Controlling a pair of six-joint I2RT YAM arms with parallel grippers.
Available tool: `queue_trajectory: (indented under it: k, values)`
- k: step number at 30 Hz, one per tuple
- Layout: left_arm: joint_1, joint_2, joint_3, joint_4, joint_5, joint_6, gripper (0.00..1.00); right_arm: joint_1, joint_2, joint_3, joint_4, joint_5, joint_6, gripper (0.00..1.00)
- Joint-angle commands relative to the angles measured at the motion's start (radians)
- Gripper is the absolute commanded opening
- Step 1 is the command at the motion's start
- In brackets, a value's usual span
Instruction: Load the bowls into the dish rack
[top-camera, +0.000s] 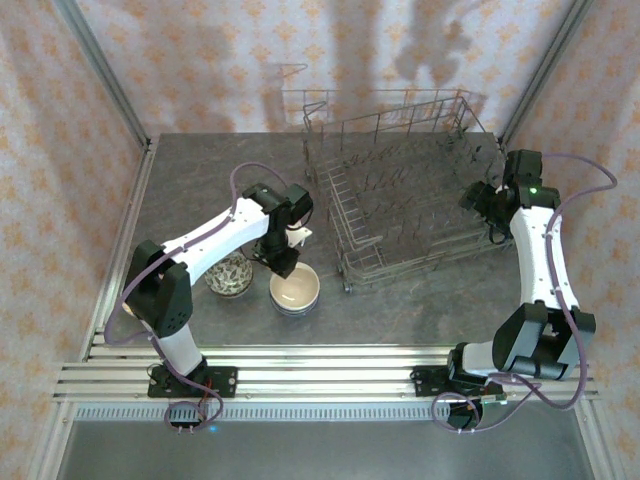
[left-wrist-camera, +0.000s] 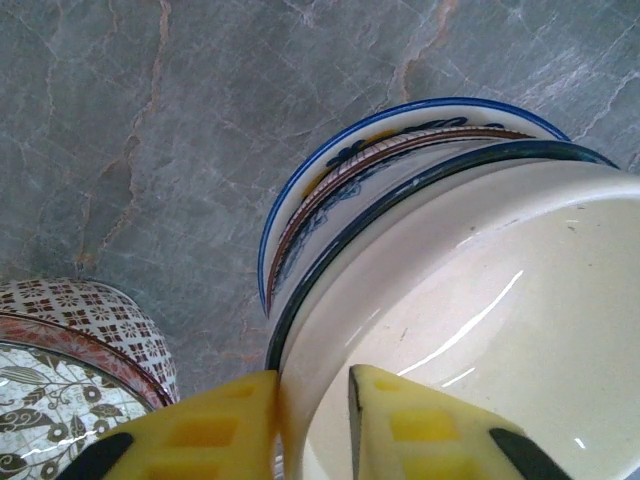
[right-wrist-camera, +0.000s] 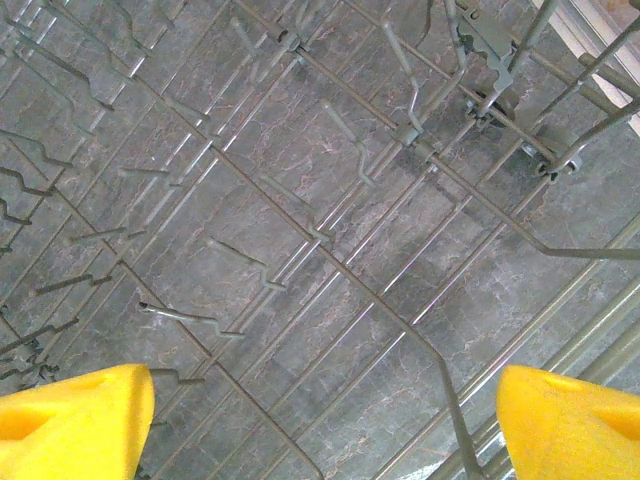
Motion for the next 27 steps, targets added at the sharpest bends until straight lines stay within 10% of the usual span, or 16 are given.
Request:
queue_trajectory:
  k: [1, 27]
  values:
    - [-0.006, -0.015, 0.024, -0.031, -0.007, 0.003, 0.18, 0.005, -0.026, -0.007, -0.006, 0.016, 0.008, 0.88]
    - [0.058, -0.145, 0.039, -0.021, 0.006, -0.03, 0.0, 0.014, 0.028, 0.058, 0.007, -0.048, 0.024, 0.87]
